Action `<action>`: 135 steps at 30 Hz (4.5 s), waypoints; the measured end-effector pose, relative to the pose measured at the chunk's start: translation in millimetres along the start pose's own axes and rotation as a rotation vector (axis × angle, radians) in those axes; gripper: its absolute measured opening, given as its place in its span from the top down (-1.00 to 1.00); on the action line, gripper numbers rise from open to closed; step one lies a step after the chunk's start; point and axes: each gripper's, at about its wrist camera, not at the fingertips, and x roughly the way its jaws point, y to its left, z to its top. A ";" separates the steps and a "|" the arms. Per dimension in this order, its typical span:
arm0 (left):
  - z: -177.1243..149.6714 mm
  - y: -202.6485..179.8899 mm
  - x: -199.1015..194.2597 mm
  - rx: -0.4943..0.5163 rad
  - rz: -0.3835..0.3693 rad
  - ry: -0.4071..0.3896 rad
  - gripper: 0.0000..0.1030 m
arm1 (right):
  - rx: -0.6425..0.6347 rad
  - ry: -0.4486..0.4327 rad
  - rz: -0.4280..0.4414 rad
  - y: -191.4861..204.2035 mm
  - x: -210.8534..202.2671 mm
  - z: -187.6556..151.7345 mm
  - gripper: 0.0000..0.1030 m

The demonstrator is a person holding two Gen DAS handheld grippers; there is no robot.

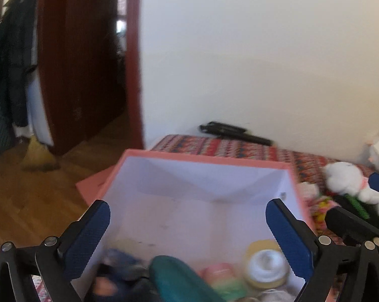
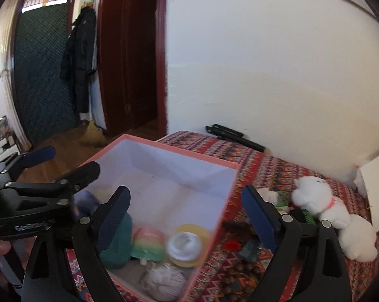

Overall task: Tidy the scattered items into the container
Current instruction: 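Carry the figurine and white lid into the pink box and release both, then grasp the black glove with the left gripper while the right grasps the white plush, then carry the glove and plush into the pink box and release both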

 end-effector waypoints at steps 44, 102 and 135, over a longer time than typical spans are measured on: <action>-145.9 -357.9 205.7 -0.254 -0.561 0.645 0.09 | 1.524 -0.132 0.092 -530.6 48.7 -283.2 -0.28; 53.8 -37.0 -168.7 -0.377 -0.635 -0.153 0.85 | 0.611 -0.520 0.110 -136.7 -239.7 -11.6 -0.27; 4.3 -2.6 18.9 -0.099 -0.005 0.249 -0.86 | -0.028 -0.180 -0.042 5.9 -24.7 38.6 -0.88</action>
